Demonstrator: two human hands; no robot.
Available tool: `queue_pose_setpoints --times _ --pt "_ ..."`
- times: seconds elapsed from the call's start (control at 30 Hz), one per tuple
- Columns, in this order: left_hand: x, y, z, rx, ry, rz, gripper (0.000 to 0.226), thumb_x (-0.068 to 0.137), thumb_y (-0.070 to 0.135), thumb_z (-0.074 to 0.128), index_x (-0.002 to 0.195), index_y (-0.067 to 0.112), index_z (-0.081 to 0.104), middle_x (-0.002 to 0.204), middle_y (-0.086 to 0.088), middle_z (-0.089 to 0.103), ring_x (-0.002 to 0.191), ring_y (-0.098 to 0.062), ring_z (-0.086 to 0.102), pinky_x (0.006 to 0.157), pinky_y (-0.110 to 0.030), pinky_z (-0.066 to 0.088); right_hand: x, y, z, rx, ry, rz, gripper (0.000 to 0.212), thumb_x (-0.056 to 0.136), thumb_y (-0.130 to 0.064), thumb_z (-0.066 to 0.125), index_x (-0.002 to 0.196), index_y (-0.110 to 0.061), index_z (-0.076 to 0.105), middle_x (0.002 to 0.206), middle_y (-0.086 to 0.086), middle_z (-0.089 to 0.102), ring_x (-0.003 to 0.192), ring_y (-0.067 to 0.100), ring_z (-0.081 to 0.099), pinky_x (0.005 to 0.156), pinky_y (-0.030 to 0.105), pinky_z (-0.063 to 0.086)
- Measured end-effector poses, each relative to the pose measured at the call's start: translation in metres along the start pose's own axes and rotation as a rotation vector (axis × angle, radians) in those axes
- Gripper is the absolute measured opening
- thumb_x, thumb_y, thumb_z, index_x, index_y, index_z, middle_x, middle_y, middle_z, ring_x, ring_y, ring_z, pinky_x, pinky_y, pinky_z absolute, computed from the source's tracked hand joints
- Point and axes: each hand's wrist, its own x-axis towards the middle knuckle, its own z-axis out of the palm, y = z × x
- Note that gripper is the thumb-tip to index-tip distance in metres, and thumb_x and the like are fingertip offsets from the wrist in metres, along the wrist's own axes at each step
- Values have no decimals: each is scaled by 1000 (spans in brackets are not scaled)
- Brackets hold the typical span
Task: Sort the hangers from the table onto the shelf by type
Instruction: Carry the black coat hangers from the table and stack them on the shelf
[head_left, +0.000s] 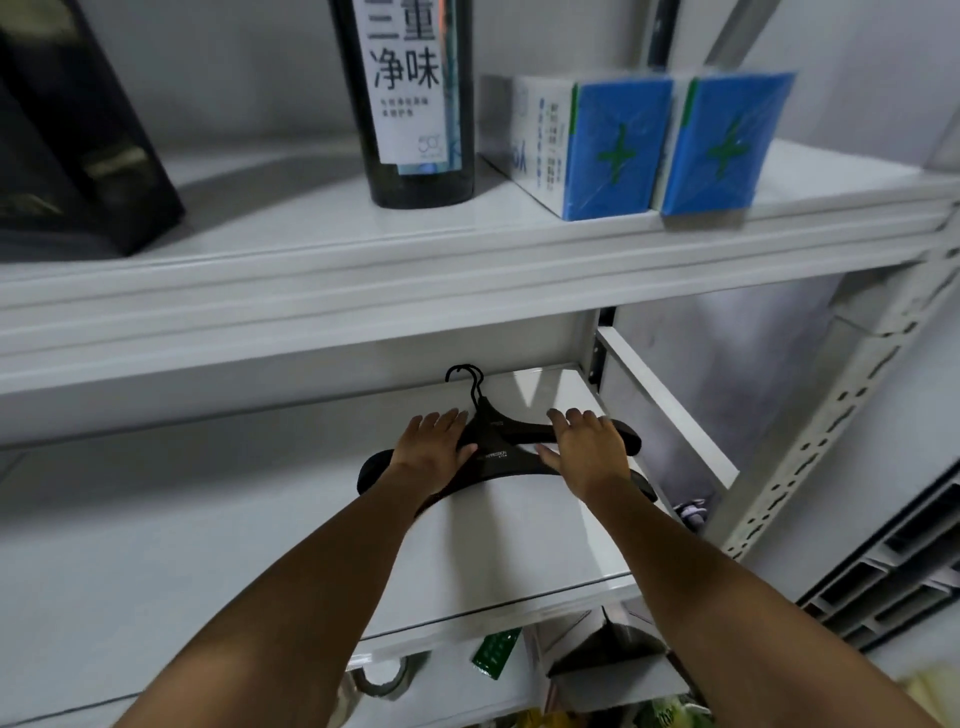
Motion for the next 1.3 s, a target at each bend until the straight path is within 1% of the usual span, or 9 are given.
queue_pose_setpoints --times 0.07,0.13,0.33,0.43,0.63,0.83,0.93,1.07,1.3 --pt "-1 4 -16 -42 69 61 58 101 41 31 150 13 17 157 -3 21 142 -22 24 118 -33 13 -3 0 -11 9 46 38 54 78 -47 70 116 -8 66 95 15 70 85 33 67 80 40 53" --pt "-1 9 -32 -118 100 94 58 100 40 35 149 12 21 156 -4 24 141 -21 27 117 -32 15 -7 1 -24 32 88 53 55 76 -43 73 118 -8 65 97 15 70 87 34 67 83 41 52" --pt "-7 37 -79 -241 101 240 58 98 43 39 148 19 24 156 0 24 141 -22 28 117 -35 21 -38 7 -79 55 145 105 52 94 -40 49 141 -17 43 137 8 52 123 28 51 109 39 29" --pt "-17 55 -99 -236 112 338 57 99 41 39 149 19 23 157 1 22 142 -22 26 117 -32 21 -60 13 -99 39 180 157 52 96 -39 45 142 -17 40 141 8 48 127 27 47 110 38 26" --pt "-36 95 -126 -298 147 552 54 96 38 46 143 15 34 143 -8 45 126 -26 46 108 -33 36 -115 26 -139 8 138 313 54 99 -41 38 148 -22 27 154 6 30 140 23 30 115 36 21" --pt "-57 151 -137 -290 166 739 57 98 39 42 148 18 26 156 -2 25 142 -23 27 118 -33 21 -184 42 -160 -9 147 492 53 99 -36 39 149 -20 27 154 7 29 139 23 30 115 35 21" --pt "-68 182 -138 -268 148 839 59 98 41 40 148 14 24 156 -5 26 142 -24 26 118 -34 21 -222 56 -168 -33 121 628 53 100 -37 37 149 -20 26 154 7 28 140 23 30 117 38 18" --pt "-88 223 -136 -292 150 948 57 97 41 42 146 14 29 152 -6 34 137 -24 36 114 -34 28 -274 75 -177 -69 100 785 52 99 -37 37 148 -21 28 152 7 32 137 24 34 114 37 21" --pt "-133 293 -133 -259 137 1119 56 99 40 37 148 15 26 153 -3 31 141 -23 28 117 -34 21 -357 88 -181 -141 31 975 48 99 -39 37 144 -20 34 143 5 42 126 27 44 107 38 30"
